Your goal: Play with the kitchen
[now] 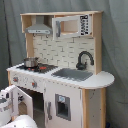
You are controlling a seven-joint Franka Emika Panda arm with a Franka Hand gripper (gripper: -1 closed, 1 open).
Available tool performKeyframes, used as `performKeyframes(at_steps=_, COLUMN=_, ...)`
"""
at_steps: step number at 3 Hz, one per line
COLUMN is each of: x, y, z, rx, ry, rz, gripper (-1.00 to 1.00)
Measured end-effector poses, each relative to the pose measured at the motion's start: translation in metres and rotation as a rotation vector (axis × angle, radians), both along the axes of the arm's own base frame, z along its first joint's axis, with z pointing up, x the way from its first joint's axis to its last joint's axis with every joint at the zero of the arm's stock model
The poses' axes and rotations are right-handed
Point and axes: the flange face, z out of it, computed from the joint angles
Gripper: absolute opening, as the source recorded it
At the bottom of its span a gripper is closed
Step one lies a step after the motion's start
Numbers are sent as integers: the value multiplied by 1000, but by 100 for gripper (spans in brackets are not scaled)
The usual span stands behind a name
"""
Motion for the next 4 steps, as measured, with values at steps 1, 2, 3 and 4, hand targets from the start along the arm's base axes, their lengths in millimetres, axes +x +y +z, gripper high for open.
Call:
performKeyframes(at_steps=1, x=-21, y=6, z=-2, rx=8, ry=-24, rz=-21, gripper=-100)
performKeyframes(at_steps=2, x=-29, y=4, z=-2, rx=28, ry=-47, rz=-78, gripper=-100)
performKeyframes(at_steps=3, x=-37, y=15, z=-1, rx=49, ry=-62, rz=-119, gripper=-100)
performKeyframes(at_steps=4, x=-43, y=26, z=-2, rx=62, ry=-73, rz=-162, gripper=-100)
